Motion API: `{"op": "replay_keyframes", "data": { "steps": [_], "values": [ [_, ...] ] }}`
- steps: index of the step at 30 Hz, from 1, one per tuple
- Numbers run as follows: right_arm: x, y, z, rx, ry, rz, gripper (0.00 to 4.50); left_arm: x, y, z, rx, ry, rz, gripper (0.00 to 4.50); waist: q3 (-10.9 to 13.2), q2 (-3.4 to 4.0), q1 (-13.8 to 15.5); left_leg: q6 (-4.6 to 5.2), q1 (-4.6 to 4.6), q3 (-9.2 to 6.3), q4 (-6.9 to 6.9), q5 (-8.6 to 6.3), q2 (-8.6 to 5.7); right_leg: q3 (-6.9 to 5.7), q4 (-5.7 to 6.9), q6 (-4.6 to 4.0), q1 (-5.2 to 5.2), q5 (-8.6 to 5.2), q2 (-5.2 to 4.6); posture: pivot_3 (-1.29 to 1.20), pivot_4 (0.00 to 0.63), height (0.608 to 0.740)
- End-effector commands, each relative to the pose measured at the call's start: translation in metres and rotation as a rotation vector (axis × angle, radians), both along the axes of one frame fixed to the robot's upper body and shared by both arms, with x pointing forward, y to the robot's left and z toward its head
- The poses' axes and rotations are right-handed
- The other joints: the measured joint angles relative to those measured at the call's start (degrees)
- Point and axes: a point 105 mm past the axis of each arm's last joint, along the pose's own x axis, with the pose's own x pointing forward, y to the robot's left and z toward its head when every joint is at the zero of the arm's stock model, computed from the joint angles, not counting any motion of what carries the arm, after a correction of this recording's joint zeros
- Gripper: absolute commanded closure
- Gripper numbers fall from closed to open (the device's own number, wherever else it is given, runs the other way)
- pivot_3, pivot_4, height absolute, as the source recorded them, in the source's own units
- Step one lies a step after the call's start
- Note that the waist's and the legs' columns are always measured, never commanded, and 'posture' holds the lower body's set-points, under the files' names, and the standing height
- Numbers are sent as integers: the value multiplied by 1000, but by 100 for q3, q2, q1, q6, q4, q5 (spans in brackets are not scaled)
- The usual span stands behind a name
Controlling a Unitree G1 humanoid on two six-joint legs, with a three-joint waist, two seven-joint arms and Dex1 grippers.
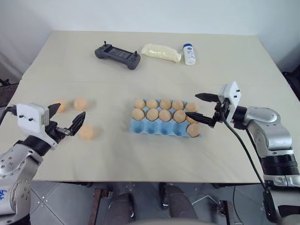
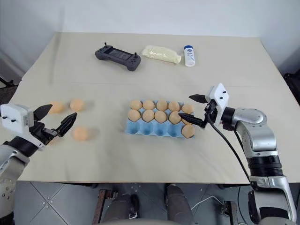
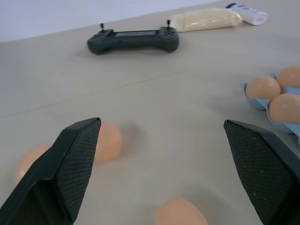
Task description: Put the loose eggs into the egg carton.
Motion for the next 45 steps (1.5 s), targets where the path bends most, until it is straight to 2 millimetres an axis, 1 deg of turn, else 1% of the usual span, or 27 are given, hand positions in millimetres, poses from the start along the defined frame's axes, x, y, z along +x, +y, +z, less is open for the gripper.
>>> {"op": "replay_keyframes", "data": {
  "steps": [1, 4, 8, 13, 16, 23, 34, 36, 45],
  "values": [
    [-1, 12, 14, 36, -61, 107, 0, -16, 4, 4, -27, -41, 153, 25, 0, -3, 8, 1, -1, 2, 1, -1, -2, 0, 0, 2, 0, 1, 0, 0, 150, 740],
    [-3, 20, 15, 42, -70, 183, 0, -27, 7, -16, -101, 51, 277, 25, 0, -4, 14, 1, 1, -1, 9, -1, -2, -2, 6, 3, 1, 2, 8, 0, 150, 740],
    [-11, 33, 12, 45, -69, 330, 0, -34, 1, -37, -156, 155, 370, 25, 0, -4, 24, 6, 3, -5, 20, 2, -8, -2, 17, 4, 4, 2, 20, 0, 150, 740],
    [-15, 39, 12, 61, -68, 409, 0, -32, -9, -52, -168, 265, 386, 25, 0, -4, 15, 13, 1, -7, 36, 6, -14, 1, 25, 6, 6, 5, 17, 0, 150, 740],
    [-15, 39, 8, 43, -57, 415, 0, -29, -12, -58, -153, 309, 381, 25, 0, -4, 15, 14, 1, -8, 40, 7, -14, 0, 28, 4, 8, 4, 16, 0, 150, 740],
    [-15, 39, 4, 34, -48, 398, 0, -17, -18, -61, -145, 339, 366, 25, 0, -4, 6, 9, 1, -10, 38, 4, -12, 0, 28, 2, 7, 3, 6, 0, 150, 740],
    [-14, 33, 3, 24, -52, 361, 0, 2, -9, -64, -118, 355, 368, 25, 0, -4, 16, 7, 0, -11, 38, 4, -11, -3, 28, 2, 7, 3, 0, 0, 150, 740],
    [-13, 33, 3, 21, -51, 359, 0, 7, -7, -67, -108, 363, 356, 25, 0, -4, 12, 6, 0, -11, 37, 3, -9, -3, 27, 2, 6, 3, -2, 0, 150, 740],
    [-12, 36, 4, 22, -55, 355, 0, 22, -7, -71, -91, 362, 303, 25, 0, -4, 17, 1, -2, -12, 33, 0, -4, -7, 25, 0, 4, 2, -7, 0, 150, 740]
  ]
}}
